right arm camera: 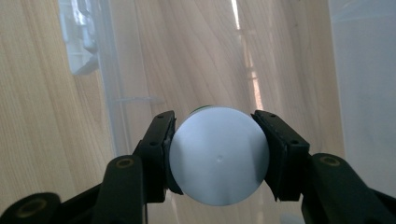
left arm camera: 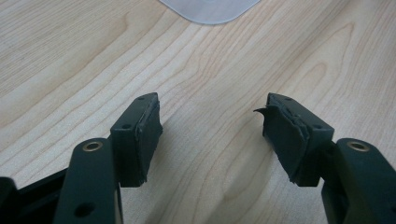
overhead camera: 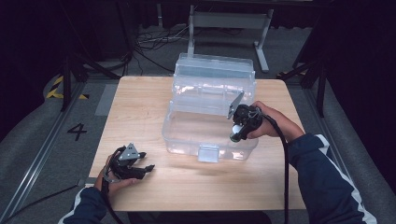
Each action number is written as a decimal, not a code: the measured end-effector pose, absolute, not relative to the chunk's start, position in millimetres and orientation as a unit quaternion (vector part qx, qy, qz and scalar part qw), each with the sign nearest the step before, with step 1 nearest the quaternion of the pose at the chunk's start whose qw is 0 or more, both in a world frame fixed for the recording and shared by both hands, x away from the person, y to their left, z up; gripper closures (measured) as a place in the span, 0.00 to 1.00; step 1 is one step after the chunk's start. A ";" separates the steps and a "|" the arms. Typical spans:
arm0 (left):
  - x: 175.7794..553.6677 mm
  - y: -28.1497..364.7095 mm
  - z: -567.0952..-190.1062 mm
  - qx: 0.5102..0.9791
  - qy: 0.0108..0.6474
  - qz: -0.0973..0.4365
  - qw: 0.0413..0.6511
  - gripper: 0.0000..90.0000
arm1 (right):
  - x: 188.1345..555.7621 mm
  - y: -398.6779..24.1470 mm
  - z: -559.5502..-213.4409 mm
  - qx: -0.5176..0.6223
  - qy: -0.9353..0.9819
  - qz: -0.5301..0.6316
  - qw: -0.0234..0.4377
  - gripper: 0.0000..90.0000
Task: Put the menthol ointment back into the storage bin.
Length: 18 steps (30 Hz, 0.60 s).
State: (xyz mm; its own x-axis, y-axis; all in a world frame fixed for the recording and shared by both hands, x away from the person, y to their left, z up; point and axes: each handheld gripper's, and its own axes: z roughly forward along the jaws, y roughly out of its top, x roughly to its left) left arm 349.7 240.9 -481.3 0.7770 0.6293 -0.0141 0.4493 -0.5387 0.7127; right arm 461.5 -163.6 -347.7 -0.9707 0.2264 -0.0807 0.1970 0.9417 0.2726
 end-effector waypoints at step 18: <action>349.8 241.0 -481.3 0.868 0.310 0.123 0.367 0.41 | 473.5 -170.4 -381.4 0.118 0.986 0.107 0.037 0.57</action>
State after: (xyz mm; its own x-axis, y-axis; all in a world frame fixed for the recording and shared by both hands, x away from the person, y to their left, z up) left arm 349.8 241.0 -481.3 0.7774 0.6289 -0.0148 0.4490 -0.5381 0.7133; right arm 473.5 -170.4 -381.4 -0.9693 0.2409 -0.0485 0.2248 0.9490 0.2209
